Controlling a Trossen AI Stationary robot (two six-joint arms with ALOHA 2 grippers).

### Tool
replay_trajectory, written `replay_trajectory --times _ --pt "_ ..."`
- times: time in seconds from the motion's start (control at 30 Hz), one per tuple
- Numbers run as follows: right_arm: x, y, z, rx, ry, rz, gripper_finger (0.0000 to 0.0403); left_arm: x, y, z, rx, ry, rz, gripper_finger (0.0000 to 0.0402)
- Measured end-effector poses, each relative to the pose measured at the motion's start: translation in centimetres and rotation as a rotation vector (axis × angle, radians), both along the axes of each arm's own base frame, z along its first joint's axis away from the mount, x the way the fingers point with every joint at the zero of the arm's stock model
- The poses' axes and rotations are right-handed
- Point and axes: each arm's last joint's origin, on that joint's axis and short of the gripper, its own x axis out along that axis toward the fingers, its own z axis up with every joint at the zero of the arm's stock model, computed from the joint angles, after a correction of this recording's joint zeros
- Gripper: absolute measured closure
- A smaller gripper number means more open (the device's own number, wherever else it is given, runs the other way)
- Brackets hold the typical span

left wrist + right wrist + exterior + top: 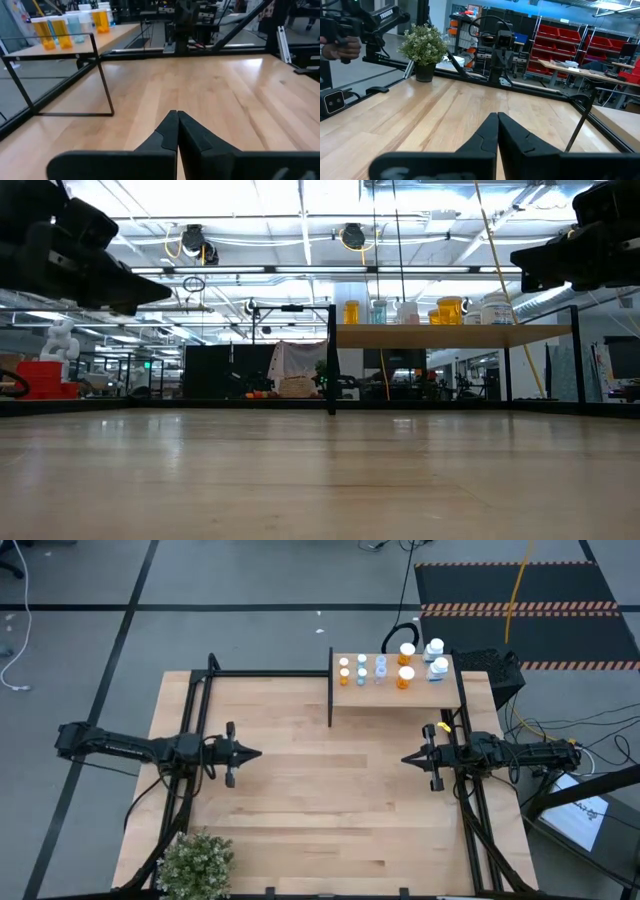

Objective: Pick and place medicine bottles onto shelf by color
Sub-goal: Return to Home Position

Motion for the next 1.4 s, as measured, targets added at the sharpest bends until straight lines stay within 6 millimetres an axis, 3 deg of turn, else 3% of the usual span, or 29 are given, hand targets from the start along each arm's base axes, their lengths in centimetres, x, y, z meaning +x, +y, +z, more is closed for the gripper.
replay_trajectory --times 0.67,1.4 --pt "0.0 0.0 0.0 0.000 0.000 0.000 0.0403 -2.7 0.1 1.1 0.015 -0.129 -0.038 0.0399" --pt "0.0 0.0 0.0 0.000 0.000 0.000 0.0403 -2.8 0.1 1.3 0.035 -0.153 -0.047 0.0398"
